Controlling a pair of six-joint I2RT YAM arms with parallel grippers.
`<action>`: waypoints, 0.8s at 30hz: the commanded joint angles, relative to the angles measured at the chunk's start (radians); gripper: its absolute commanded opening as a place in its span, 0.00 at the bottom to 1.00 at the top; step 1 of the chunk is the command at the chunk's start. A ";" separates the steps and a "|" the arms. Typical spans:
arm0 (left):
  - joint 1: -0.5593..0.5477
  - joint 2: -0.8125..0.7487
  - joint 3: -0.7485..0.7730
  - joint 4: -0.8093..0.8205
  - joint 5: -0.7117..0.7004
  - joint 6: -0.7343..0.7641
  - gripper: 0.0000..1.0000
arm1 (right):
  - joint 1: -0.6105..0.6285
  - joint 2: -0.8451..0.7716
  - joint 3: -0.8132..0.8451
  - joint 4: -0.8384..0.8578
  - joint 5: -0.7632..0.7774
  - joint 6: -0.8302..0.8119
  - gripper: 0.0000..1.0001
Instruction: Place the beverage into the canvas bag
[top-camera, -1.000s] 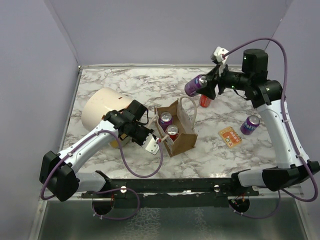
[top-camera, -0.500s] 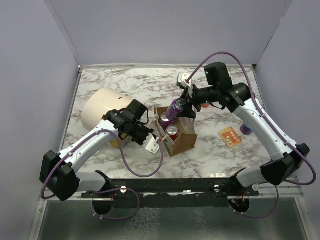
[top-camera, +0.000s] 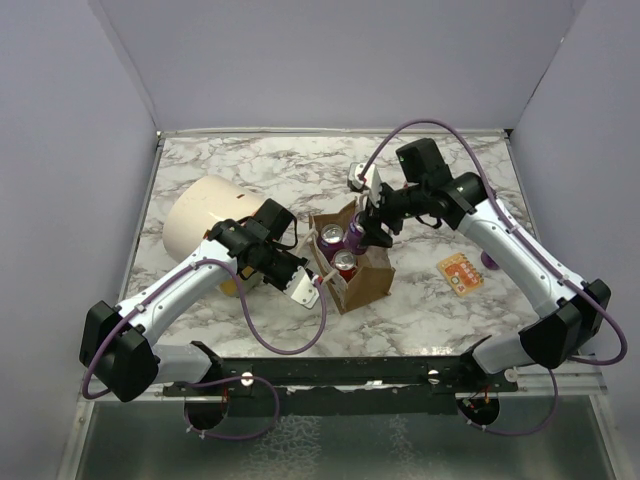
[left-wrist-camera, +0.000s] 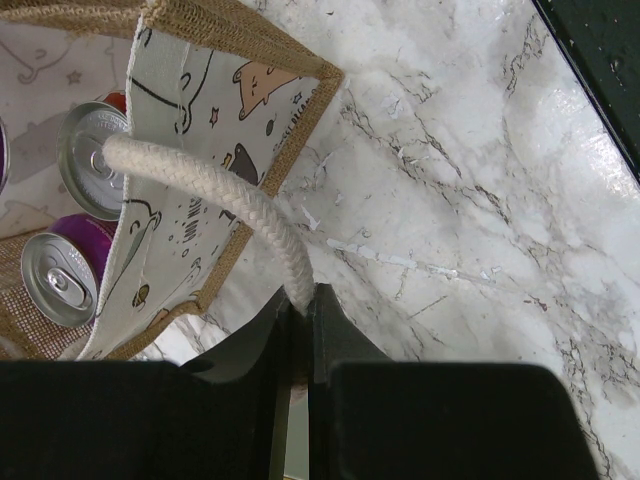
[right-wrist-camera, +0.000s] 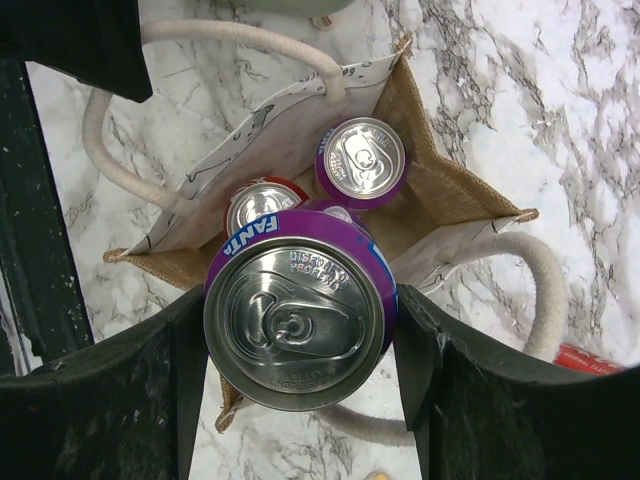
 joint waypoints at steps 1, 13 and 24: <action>0.004 0.002 0.014 -0.016 0.032 0.015 0.00 | 0.025 -0.008 0.005 0.069 0.042 0.006 0.01; 0.004 0.002 0.012 -0.014 0.029 0.014 0.00 | 0.029 -0.010 -0.007 0.089 0.117 0.027 0.01; 0.004 -0.001 0.012 -0.016 0.029 0.013 0.00 | 0.041 0.039 0.014 0.125 0.190 0.060 0.01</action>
